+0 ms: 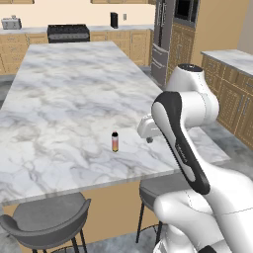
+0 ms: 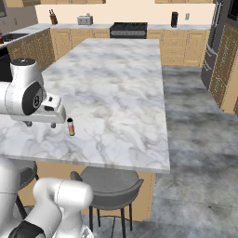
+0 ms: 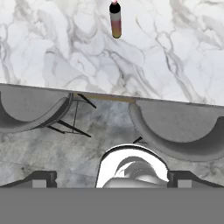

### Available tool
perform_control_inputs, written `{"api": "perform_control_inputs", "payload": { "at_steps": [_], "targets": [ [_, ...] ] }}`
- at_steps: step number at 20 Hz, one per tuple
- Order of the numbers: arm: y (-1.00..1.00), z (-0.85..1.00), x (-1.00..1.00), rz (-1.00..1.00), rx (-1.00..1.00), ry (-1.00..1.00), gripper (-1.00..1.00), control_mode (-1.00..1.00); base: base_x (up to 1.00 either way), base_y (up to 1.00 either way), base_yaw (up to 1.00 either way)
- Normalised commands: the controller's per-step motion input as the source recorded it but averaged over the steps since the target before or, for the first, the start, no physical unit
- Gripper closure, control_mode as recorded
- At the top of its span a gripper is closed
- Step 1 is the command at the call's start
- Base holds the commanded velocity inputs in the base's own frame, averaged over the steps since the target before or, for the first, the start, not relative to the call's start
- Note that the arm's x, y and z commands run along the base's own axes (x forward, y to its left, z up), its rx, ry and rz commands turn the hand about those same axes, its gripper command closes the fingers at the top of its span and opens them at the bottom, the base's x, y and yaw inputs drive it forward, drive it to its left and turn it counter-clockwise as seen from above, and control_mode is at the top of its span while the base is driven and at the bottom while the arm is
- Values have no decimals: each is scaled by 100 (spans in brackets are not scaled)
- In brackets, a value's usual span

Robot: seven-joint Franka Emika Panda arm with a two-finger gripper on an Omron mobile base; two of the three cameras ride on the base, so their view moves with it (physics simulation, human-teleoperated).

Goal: Place the large bottle from the dining counter next to the other large bottle outside the sink, and place the small bottle from the dining counter next to the other small bottle inside the sink.

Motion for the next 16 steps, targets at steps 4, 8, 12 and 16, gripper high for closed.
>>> {"api": "perform_control_inputs", "payload": {
  "at_steps": [4,8,12,16],
  "targets": [
    [42,30,57,0,-8,0,-100,-100,0,0,0],
    [27,-2,65,-3,-9,7,-100,-100,0,0,0],
    [1,-41,68,-2,0,0,-100,-100,0,0,0],
    [-1,-75,57,0,2,-2,-100,-100,0,0,0]
  ]
}}
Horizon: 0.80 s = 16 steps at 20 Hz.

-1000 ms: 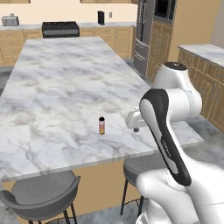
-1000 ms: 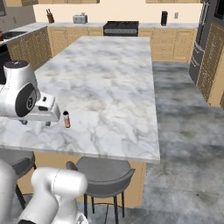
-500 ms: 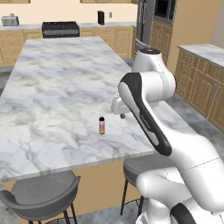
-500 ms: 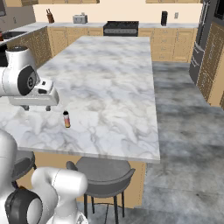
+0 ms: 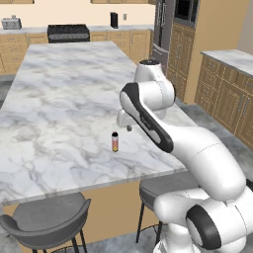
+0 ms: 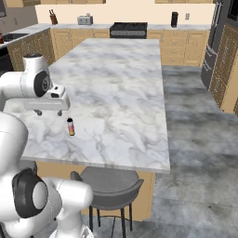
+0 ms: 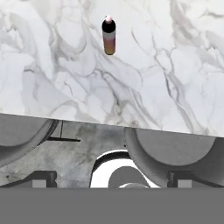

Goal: Place the large bottle from the dining counter next to the other large bottle outside the sink, and place the small bottle from the dining counter next to the other small bottle inside the sink.

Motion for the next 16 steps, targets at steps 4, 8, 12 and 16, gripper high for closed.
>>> {"api": "perform_control_inputs", "payload": {
  "at_steps": [4,8,12,16],
  "targets": [
    [-2,-55,15,0,2,-9,-100,-100,0,0,0],
    [1,-10,24,0,0,-19,-100,-100,0,0,0],
    [4,0,33,0,0,-18,-100,-100,0,0,0],
    [1,0,15,0,0,-4,-100,-100,0,0,0]
  ]
}}
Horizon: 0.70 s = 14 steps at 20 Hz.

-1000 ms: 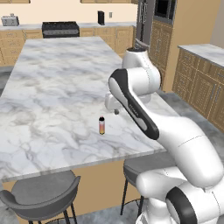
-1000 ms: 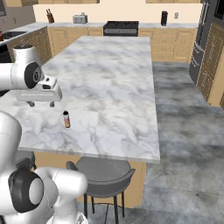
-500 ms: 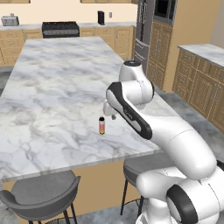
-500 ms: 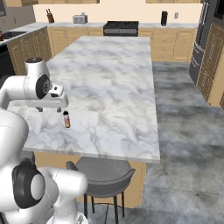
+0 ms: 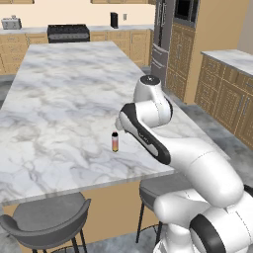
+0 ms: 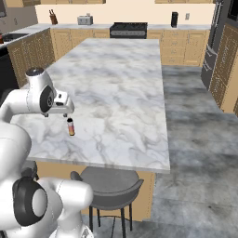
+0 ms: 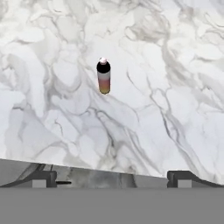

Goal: Place the large bottle from the dining counter next to the other large bottle outside the sink, and place the small bottle from the dining counter next to the other small bottle inside the sink.

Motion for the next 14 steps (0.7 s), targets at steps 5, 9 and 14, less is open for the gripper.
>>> {"api": "perform_control_inputs", "payload": {
  "at_steps": [5,9,14],
  "targets": [
    [8,0,11,0,6,1,-100,-100,0,0,0],
    [11,-1,39,0,5,0,-100,-100,0,0,0],
    [6,-3,52,-1,0,2,-100,-100,0,0,0]
  ]
}}
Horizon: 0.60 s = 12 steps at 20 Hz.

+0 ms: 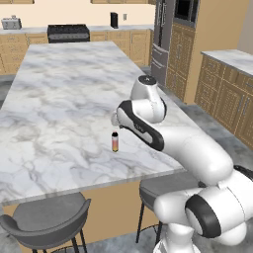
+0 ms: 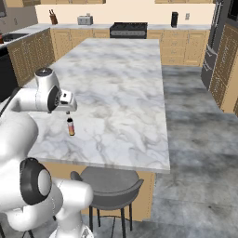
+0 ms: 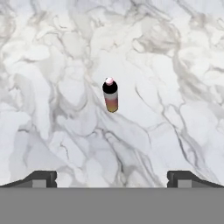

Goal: Place the large bottle from the dining counter next to the other large bottle outside the sink, and place the small bottle from the dining counter next to the other small bottle inside the sink.

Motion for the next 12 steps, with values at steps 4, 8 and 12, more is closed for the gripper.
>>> {"api": "perform_control_inputs", "payload": {
  "at_steps": [4,8,12],
  "targets": [
    [9,-5,35,-4,0,9,-100,-100,0,0,0],
    [6,-18,38,-2,0,8,-100,-100,0,0,0],
    [0,-22,39,0,0,2,-100,-100,0,0,0]
  ]
}}
